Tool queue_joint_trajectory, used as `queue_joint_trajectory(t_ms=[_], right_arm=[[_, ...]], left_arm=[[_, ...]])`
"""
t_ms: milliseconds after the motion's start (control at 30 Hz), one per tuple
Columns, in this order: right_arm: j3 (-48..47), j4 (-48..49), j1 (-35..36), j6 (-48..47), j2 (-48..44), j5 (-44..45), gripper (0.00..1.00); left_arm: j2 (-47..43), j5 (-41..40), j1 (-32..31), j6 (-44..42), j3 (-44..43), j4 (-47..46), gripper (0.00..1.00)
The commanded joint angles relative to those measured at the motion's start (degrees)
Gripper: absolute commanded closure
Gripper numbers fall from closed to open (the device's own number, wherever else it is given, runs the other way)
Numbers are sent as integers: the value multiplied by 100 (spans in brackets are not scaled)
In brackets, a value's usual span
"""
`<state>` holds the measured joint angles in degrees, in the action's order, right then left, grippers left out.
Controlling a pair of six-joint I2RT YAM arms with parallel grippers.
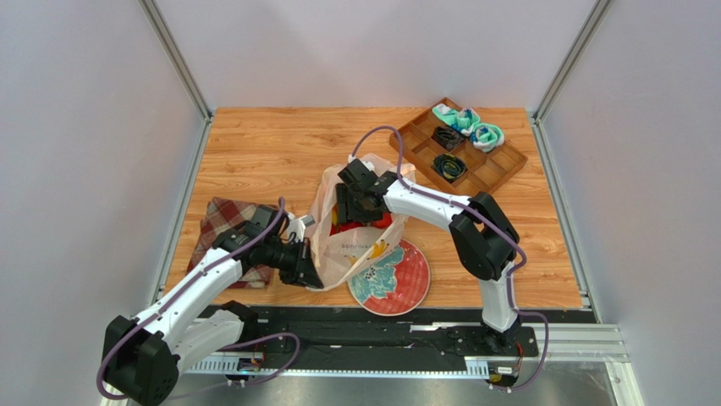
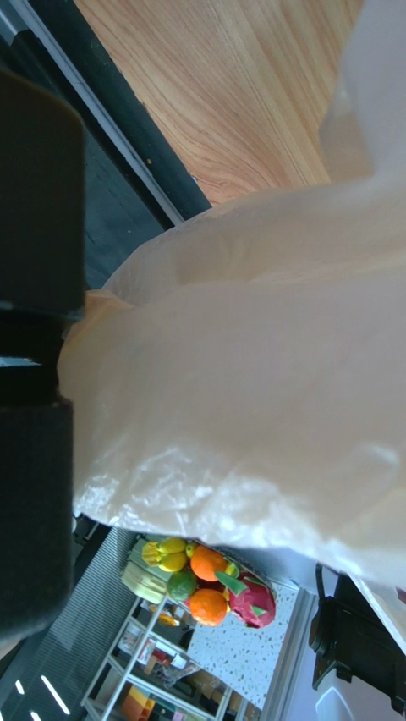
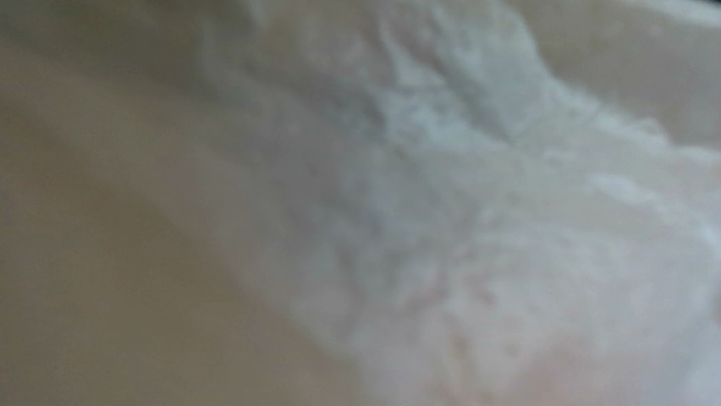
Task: Take the fake fruits out of the plastic bag
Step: Take out the fake fruit from the plastic bag.
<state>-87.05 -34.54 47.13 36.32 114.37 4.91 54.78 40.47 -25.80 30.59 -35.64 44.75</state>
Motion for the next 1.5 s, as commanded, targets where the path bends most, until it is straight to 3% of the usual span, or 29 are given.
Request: queue_joint_trajectory(t_ms=[0, 300, 600, 633, 733, 867, 900, 933, 1033, 1267, 1400, 1467], right_arm=[[-286, -114, 77, 86, 200, 107, 27], [-453, -263, -117, 375, 112, 213, 25], [-1235, -176, -310, 280, 455, 248, 24], [-1236, -132, -328, 210, 490, 187, 32], [-1078, -114, -336, 218, 552, -32, 42], [-692, -79, -319, 210, 412, -288, 43], [-613, -35, -319, 166, 324, -332, 48], [-499, 44, -319, 104, 262, -411, 69], [-445, 141, -345, -194, -70, -902, 80], [-743, 255, -486, -1397, -1293, -1895, 86], [-604, -358, -486, -2679, -1698, -3028, 87], [-332, -886, -486, -3926, -1978, -3600, 87]], left_arm=[[-38, 137, 14, 70, -22, -125, 100], [-12, 321, 31, 0, -4, -177, 100], [94, 374, 14, 0, 22, -230, 100], [94, 365, 14, 8, 13, -230, 100], [94, 330, 40, -26, -22, -230, 100], [103, 208, 216, -79, -110, -230, 100], [103, 155, 233, -79, -154, -247, 100], [111, 146, 277, -114, -180, -274, 100], [164, 58, 443, -141, -277, -440, 100], [287, -118, 699, -720, -637, -950, 100], [392, -268, 883, -1300, -1084, -1188, 100], [410, -320, 1050, -1608, -1191, -1206, 100]])
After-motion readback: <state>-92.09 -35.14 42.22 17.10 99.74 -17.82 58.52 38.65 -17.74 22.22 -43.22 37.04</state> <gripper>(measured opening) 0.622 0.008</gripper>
